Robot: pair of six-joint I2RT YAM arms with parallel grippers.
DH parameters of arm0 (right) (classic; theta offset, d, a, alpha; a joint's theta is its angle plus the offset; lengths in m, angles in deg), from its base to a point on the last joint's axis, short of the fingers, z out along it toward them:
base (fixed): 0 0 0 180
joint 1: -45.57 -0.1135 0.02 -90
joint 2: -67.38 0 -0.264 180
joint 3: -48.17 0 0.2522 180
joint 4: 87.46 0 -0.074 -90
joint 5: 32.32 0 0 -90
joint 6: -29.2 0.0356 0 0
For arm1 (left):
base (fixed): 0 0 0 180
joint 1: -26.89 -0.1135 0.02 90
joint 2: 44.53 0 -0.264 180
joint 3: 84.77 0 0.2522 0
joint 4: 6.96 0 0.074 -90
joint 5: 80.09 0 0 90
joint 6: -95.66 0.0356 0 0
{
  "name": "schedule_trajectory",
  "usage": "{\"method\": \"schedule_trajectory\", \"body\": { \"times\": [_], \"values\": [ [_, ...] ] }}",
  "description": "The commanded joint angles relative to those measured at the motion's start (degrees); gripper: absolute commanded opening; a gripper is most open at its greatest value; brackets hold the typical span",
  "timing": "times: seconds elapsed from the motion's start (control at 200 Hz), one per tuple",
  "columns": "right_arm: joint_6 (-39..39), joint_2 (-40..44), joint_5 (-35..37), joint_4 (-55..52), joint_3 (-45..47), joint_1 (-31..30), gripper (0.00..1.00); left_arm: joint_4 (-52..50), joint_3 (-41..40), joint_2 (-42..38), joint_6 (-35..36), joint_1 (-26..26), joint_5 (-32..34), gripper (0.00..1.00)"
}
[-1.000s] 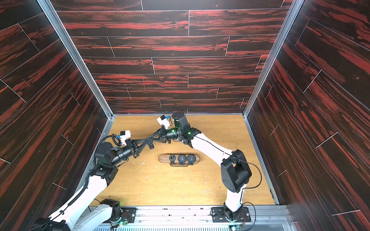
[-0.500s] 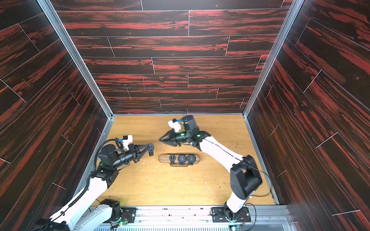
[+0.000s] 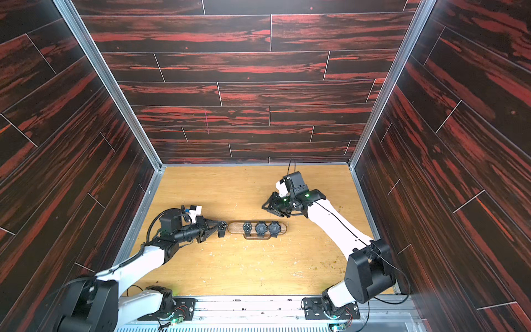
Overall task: Place watch on stand
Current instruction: Place the watch on the stand.
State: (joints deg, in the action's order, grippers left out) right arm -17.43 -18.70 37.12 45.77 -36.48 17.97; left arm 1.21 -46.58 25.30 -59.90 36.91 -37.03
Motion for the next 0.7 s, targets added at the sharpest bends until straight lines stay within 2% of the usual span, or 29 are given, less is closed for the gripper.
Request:
{"method": "schedule_trajectory", "body": {
  "times": [0.0, 0.411, 0.696],
  "values": [
    [-2.7, 0.5, 3.7, -5.2, -0.3, 0.0, 0.32, 5.1, 1.1, 2.8, 1.9, 0.0, -2.5, 0.0],
    [-3.4, 0.9, 4.7, -6.0, 1.1, 0.3, 0.32, 12.0, 3.2, 12.6, 0.7, 0.4, -3.0, 0.0],
    [-3.5, 1.6, 5.4, -5.9, 2.7, 0.4, 0.32, 15.9, 6.2, 17.5, -0.6, 3.2, -2.6, 0.0]
  ]
}}
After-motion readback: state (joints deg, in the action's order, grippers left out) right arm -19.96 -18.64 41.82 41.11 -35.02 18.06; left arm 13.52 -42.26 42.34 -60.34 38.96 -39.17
